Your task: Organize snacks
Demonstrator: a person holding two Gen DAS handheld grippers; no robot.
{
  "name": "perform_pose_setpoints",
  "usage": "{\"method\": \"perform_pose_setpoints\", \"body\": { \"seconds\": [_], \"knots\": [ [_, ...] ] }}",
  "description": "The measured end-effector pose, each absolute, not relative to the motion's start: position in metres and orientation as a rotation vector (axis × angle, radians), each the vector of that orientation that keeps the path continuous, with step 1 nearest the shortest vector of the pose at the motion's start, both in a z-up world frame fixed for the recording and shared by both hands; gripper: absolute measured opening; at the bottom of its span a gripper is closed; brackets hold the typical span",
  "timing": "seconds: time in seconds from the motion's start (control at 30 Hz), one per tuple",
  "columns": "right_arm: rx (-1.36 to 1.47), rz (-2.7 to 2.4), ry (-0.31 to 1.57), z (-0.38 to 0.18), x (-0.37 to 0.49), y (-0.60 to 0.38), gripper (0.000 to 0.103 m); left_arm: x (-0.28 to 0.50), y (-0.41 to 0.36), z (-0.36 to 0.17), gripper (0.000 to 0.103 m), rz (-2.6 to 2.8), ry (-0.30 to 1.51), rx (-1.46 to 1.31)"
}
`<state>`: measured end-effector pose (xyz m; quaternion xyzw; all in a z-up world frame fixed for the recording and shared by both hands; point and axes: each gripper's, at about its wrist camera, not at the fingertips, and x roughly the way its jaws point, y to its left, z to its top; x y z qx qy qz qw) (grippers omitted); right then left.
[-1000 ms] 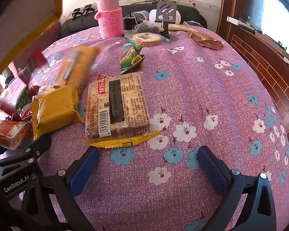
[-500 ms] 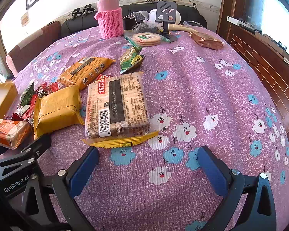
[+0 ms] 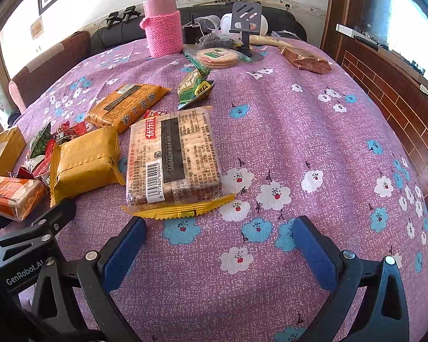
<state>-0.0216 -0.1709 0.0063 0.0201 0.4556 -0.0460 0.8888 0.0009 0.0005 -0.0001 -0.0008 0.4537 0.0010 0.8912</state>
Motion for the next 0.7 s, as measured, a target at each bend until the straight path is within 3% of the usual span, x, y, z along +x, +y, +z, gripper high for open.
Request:
{"method": "perform_pose_setpoints", "body": {
  "seconds": [0.7],
  "knots": [
    [0.043, -0.095, 0.947, 0.0078, -0.0233, -0.1724, 0.103, 0.0009, -0.0001, 0.0006, 0.103, -0.026, 0.965, 0.009]
  ]
}}
